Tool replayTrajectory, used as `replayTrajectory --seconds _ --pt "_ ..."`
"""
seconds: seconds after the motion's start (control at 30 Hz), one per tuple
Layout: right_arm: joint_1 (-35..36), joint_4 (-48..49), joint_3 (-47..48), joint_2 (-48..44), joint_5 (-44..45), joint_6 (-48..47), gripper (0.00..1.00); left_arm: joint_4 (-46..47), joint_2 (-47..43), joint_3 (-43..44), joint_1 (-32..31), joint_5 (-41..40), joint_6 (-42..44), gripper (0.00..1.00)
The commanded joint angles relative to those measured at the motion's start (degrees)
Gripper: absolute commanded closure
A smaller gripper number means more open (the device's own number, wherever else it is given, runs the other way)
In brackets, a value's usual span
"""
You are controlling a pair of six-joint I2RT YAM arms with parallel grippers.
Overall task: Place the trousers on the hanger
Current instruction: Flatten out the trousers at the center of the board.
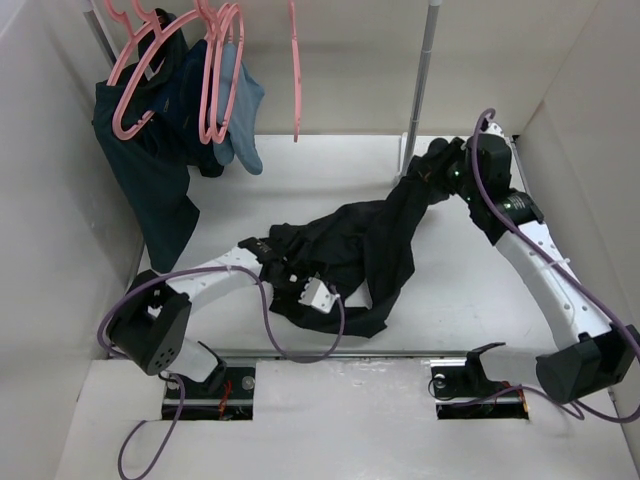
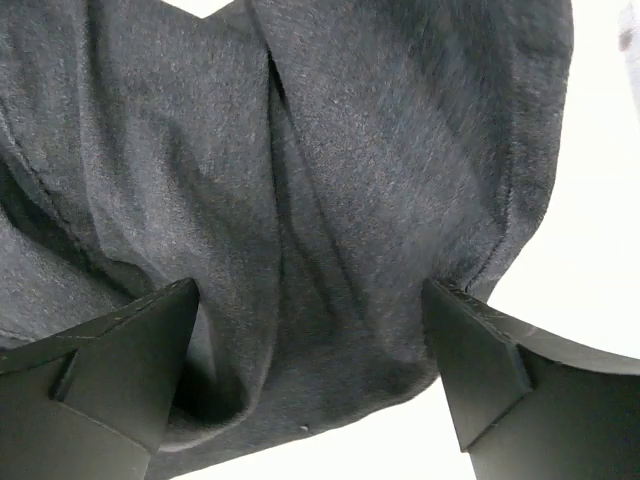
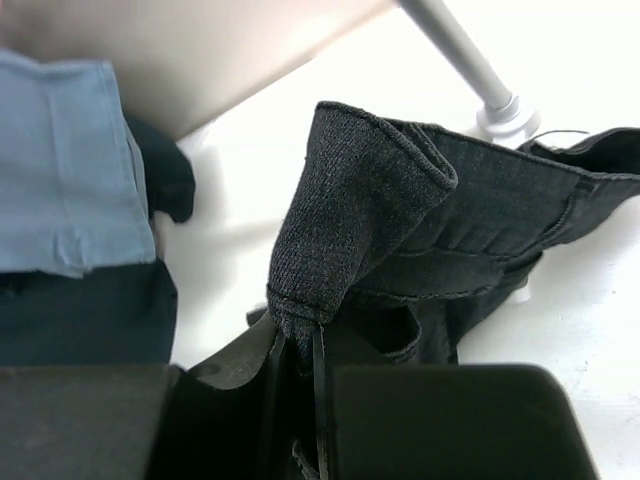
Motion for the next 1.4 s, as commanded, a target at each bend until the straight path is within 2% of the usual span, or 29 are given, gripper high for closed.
replayTrajectory --seconds 0.0,0.1,0.33,0.43,0.47,0.5,0.57,0.63,0.73,0.83,0.87,0.9,0.97,1.03,1.1,1.13,1.17,1.23,1.37 --pt "-1.53 2.28 5.67 -3.28 4.64 1.66 1.0 2.85 0.31 -2.57 -0.35 -1.34 5.01 0.07" --pt "-3.91 0.78 8.92 -3.28 4.64 0.87 1.0 2.16 0.84 -3.73 -0.35 -2.57 8.09 0.15" --pt "-7.08 -0.81 16.57 1.02 2.01 -2.91 1.0 -4.78 1.37 -1.54 -0.35 -4.51 11.43 0.15" --pt "-7.08 -0.81 17.19 1.73 1.3 -2.91 1.0 -8.21 1.99 0.4 -0.35 -4.51 12.23 0.1" --pt "-7.08 -0.81 17.19 2.26 0.69 -2.91 1.0 -7.61 1.99 0.4 -0.35 -4.51 12.23 0.04" --pt "-7.08 -0.81 16.58 2.26 0.69 -2.91 1.0 -6.3 2.51 0.4 -0.87 -4.51 11.7 0.02" --pt "-7.08 -0.19 16.57 2.26 0.69 -2.91 1.0 -1.74 3.12 -1.53 -1.48 -5.38 6.79 0.04" --pt "-7.08 -0.19 16.05 2.26 0.69 -2.91 1.0 2.85 3.83 -3.12 -1.49 -5.39 5.46 0.14" --pt "-8.65 -0.8 16.05 1.73 1.22 -3.53 1.0 1.02 3.83 -3.73 -1.49 -4.16 4.93 0.27" --pt "-11.55 -1.85 18.75 3.04 -2.98 -6.24 1.0 1.09 3.83 -4.25 -1.49 -4.42 2.67 0.71" --pt "-12.17 -3.34 19.9 3.83 -4.05 -6.86 1.0 2.49 3.83 -4.26 -1.49 -5.12 0.04 0.96" --pt "-12.18 -4.05 21.22 5.67 -5.1 -8.43 1.0 4.24 3.83 -4.26 -1.49 -6.09 -3.82 1.0" --pt "-12.79 -5.11 24.99 7.18 -6.34 -10.46 1.0 7.07 3.83 -1.2 1.31 -8.37 -13.2 1.0" --pt "-12.79 -5.82 27.46 8.41 -7.13 -13.62 1.0 7.78 3.22 2.66 8.68 -9.78 -19.04 1.0" --pt "-12.79 -8.0 31.14 8.41 -6.09 -15.38 1.0 6.82 1.47 10.56 15.35 -10.31 -23.26 1.0" --pt "-12.79 -8.71 32.12 8.41 -4.86 -16.87 1.0 5.85 1.46 13.29 21.65 -10.31 -23.8 1.0" --pt "-12.79 -9.5 33.0 7.89 -2.06 -17.67 1.0 2.89 0.59 18.36 24.32 -10.31 -23.81 1.0" --pt "-12.79 -11.34 33.54 6.14 0.76 -19.86 1.0 -0.73 -1.6 22.35 29.51 -10.31 -19.53 1.0" --pt "-13.41 -12.58 30.91 2.18 5.87 -21.72 1.0 -12.59 -3.02 31.49 31.03 -9.79 -13.71 1.0"
